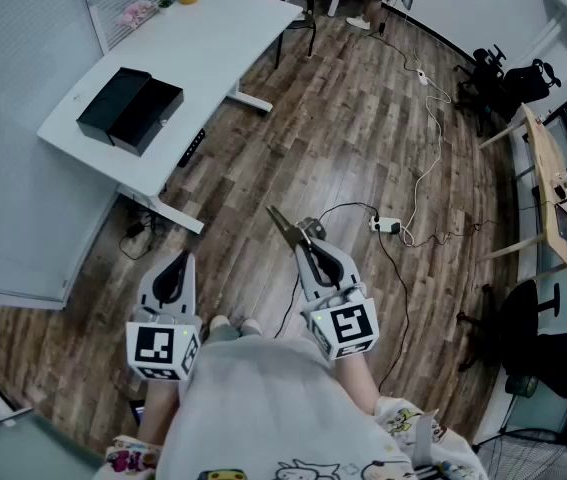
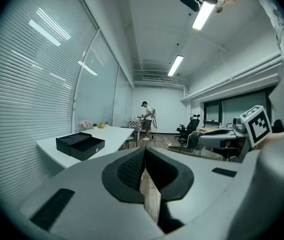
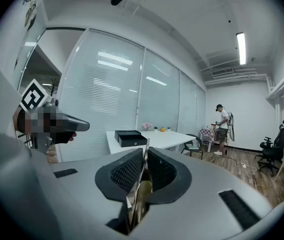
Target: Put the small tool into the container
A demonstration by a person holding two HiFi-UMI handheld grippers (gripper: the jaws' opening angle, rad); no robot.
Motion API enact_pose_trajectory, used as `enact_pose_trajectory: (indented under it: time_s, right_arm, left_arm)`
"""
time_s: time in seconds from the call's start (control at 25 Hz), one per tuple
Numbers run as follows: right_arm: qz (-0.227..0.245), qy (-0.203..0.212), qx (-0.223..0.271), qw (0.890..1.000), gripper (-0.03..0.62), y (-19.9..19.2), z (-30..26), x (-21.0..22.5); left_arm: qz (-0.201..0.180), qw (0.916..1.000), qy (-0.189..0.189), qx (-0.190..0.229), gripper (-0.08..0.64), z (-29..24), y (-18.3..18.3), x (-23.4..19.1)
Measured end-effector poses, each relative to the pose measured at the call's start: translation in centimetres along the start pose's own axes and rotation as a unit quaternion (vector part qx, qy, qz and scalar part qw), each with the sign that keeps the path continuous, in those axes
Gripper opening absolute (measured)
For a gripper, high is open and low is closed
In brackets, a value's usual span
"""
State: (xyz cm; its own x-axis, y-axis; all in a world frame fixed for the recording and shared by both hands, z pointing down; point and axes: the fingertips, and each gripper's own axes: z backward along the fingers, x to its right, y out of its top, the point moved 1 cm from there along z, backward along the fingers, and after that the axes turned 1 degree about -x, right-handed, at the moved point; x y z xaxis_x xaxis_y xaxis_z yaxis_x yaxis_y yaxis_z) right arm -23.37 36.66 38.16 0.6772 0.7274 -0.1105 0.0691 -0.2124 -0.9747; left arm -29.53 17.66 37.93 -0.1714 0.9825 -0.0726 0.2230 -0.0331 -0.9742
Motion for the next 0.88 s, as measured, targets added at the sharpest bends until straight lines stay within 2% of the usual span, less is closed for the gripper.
enact_pose_trajectory:
  time_s: [0.52,0.68,0.88]
  right_arm:
    - [-0.021,0.003,0.004,1.0,0.027,-1.5,1.0,2.1]
    - [-0.028,0.001,-0.001,1.0,0.026,-2.1,-0.8,2.7]
    - [-0.031,0.003,-0.004,0.999,0.027,-1.5,-5.5,3.9]
  left_arm:
    - [-0.014,0.9997,0.016,-0.01,0.006,-0.4,-0.7,1.3]
    - [-0.016,0.9997,0.016,-0.013,0.006,-2.0,-1.0,0.3]
    - [-0.016,0.9997,0.019,-0.009,0.005,-5.9,0.1,-3.1]
